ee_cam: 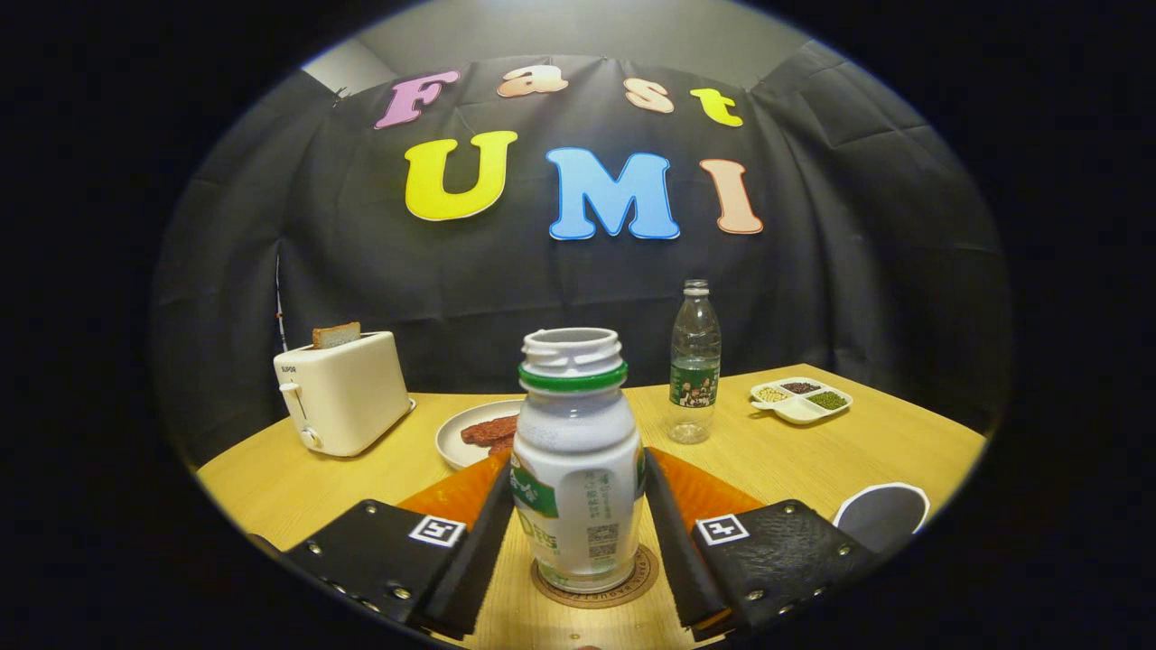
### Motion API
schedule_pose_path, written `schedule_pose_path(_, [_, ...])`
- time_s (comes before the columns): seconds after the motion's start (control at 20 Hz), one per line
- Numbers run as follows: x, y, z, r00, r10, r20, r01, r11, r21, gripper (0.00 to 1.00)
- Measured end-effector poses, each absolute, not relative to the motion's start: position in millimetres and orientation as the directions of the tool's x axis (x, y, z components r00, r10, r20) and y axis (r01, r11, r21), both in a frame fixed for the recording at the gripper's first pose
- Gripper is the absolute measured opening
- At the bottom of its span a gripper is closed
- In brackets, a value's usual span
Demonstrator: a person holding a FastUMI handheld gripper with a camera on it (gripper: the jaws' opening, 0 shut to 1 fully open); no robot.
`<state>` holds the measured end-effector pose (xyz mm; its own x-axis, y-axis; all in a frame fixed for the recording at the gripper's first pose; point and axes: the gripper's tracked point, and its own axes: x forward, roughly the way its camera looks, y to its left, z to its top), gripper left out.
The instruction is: Take the bottle from table, then pour the juice into the cup, finally place the bottle on the coaster
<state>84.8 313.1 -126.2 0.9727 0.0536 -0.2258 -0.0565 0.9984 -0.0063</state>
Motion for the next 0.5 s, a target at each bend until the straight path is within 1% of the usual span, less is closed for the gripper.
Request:
schedule_pose_path(0.05, [84.3, 312.1, -125.2, 0.974, 0.05, -0.223, -0.052, 0.999, -0.006, 0.87])
schedule_pose_path(0.15, [84.6, 310.2, -121.5, 0.975, 0.05, -0.215, -0.051, 0.999, 0.001, 0.92])
schedule_pose_path(0.3, [83.5, 310.9, -109.0, 0.982, 0.061, -0.181, -0.059, 0.998, 0.019, 0.93])
schedule_pose_path(0.5, [78.0, 314.4, -66.9, 0.993, 0.085, -0.083, -0.08, 0.995, 0.06, 0.95])
